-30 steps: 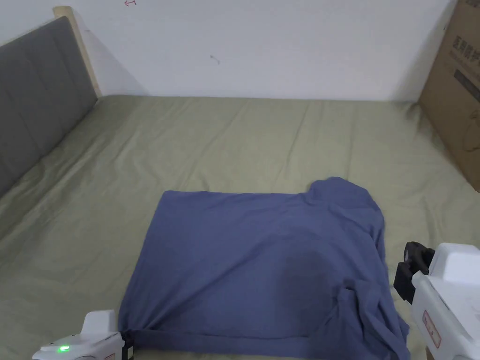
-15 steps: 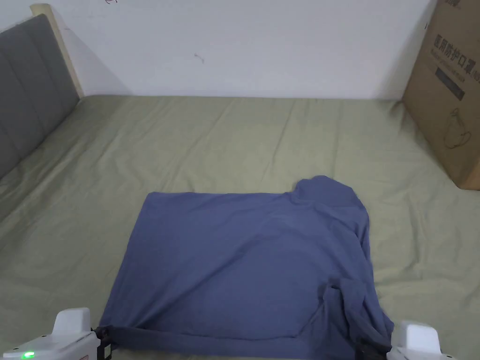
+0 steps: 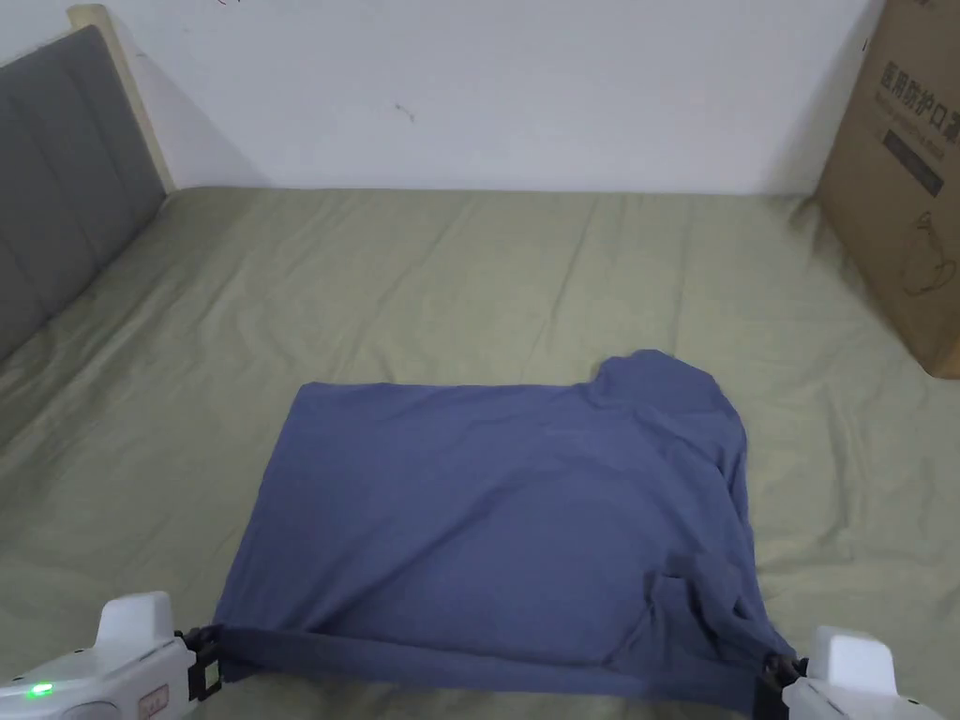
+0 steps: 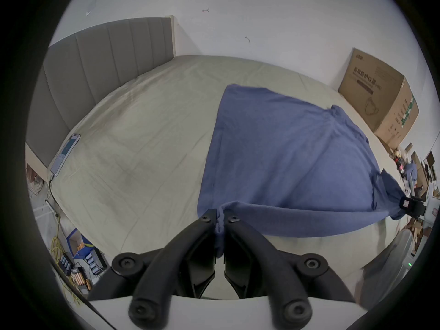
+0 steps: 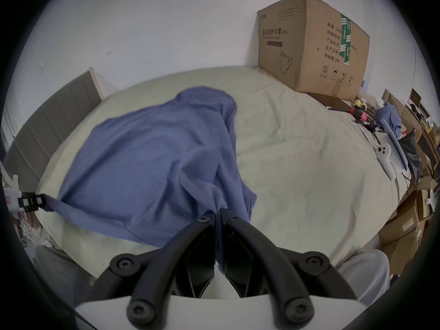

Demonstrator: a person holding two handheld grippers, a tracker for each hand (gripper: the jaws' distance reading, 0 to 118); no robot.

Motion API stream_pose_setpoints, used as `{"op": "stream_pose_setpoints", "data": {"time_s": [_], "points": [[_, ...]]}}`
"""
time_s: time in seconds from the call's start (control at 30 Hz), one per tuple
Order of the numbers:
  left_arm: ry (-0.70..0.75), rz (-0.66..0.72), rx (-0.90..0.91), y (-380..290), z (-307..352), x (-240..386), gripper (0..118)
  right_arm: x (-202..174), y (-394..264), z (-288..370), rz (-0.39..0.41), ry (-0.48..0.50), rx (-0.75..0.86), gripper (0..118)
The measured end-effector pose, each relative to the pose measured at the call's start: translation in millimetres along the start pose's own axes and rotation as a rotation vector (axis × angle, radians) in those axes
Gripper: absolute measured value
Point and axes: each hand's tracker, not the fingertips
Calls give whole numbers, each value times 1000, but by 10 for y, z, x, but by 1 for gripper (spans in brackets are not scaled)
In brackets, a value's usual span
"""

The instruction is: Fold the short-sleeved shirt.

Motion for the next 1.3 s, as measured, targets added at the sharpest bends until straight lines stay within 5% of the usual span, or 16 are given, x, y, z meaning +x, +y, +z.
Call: {"op": "stream_pose_setpoints", "data": {"time_s": [0.57, 0.87, 1.07, 1.13, 1.2, 1.23, 1.3], "points": [[35, -88, 15, 1211, -1020, 336, 2, -159, 1214, -908, 3, -6, 50, 3], [102, -135, -147, 1144, -1763, 414, 2, -131, 1172, -1791, 14, -65, -135, 3], [90, -109, -133, 1176, -1639, 385, 4, -121, 1127, -1768, 16, -68, -145, 3], [67, -81, -105, 1234, -1485, 399, 30, -128, 1192, -1611, 10, -42, -100, 11], [23, -19, -54, 1300, -1266, 396, 73, -108, 1272, -1437, 27, -25, -47, 48], [4, 8, -16, 1327, -1148, 397, 93, -105, 1310, -1339, 33, -18, -16, 77], [-8, 33, 91, 1376, -809, 443, 107, -128, 1397, -1018, 37, -3, 77, 97]]}}
